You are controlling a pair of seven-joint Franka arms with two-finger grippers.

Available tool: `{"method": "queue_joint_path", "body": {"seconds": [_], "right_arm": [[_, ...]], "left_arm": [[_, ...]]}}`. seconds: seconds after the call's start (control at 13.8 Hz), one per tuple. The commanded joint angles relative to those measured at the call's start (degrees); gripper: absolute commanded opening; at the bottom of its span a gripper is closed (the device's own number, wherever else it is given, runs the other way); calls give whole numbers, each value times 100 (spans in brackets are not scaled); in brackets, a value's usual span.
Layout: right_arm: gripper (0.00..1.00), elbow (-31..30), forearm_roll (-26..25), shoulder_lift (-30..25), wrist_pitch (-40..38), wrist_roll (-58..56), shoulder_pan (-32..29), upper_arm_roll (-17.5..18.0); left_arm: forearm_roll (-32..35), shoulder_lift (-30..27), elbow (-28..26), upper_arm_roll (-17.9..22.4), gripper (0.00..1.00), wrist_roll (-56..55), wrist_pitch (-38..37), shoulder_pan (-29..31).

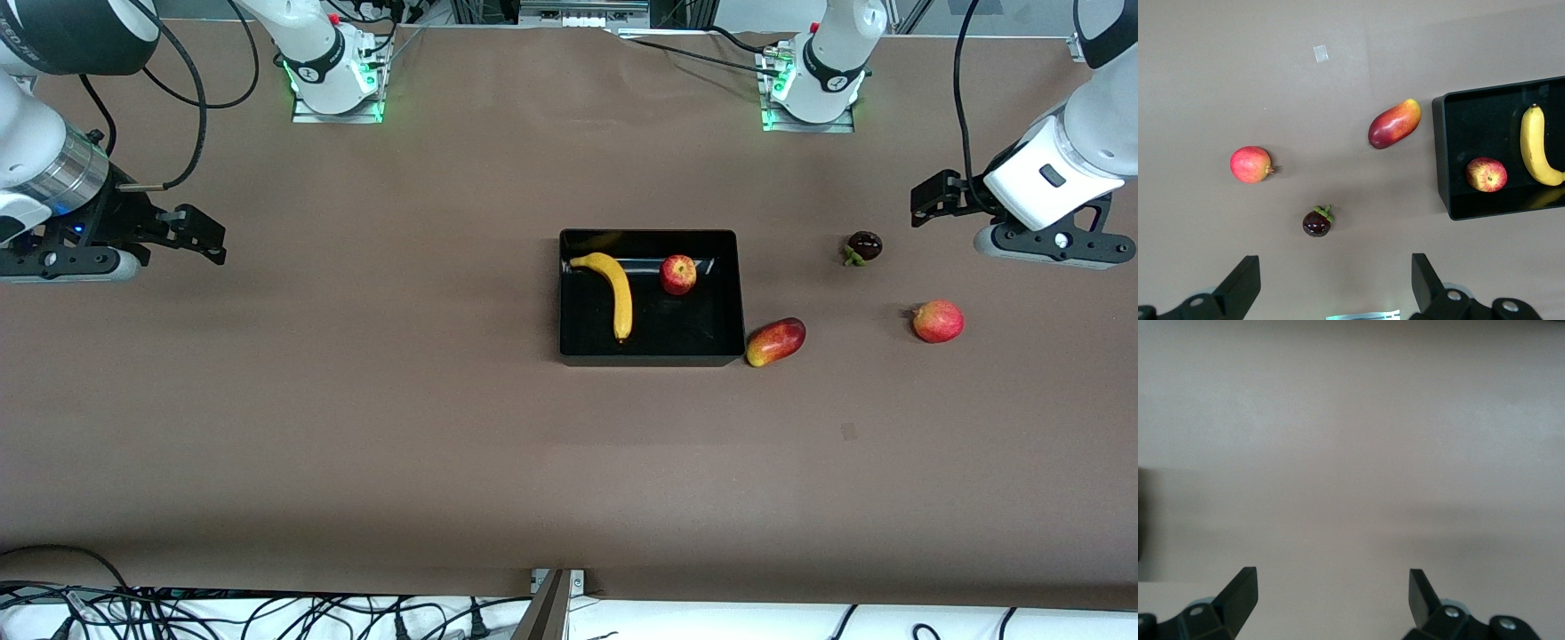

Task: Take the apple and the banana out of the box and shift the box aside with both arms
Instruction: 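Move the left gripper toward the black tray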

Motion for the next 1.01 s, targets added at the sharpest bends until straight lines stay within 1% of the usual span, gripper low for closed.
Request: {"method": "queue_joint_path", "body": {"seconds": [0.0,0.14,0.36,0.51,0.65,0.8,0.94], "right_arm": [[100,-19,72,-52,-35,57,71,-71],[100,-19,72,-52,-35,57,71,-71],[100,-19,72,-43,-26,57,71,-71],[100,-19,72,-43,-35,57,71,-71],[100,-19,98,-43,-35,57,71,-71],[100,-19,134,-43,-35,57,71,-72],[100,-19,134,-43,-35,57,62,-80]], "left_arm": [[24,99,195,-22,100,124,-236,22],[121,169,230,-31,100,177,-280,22],[95,187,186,-40,100,90,-307,-56],[104,528,160,-66,100,37,-438,-249],[69,810,204,-92,100,-199,-395,-416],[103,1231,186,-93,100,-908,-203,-933],[95,1705,186,-92,100,-1900,236,-1513]]}}
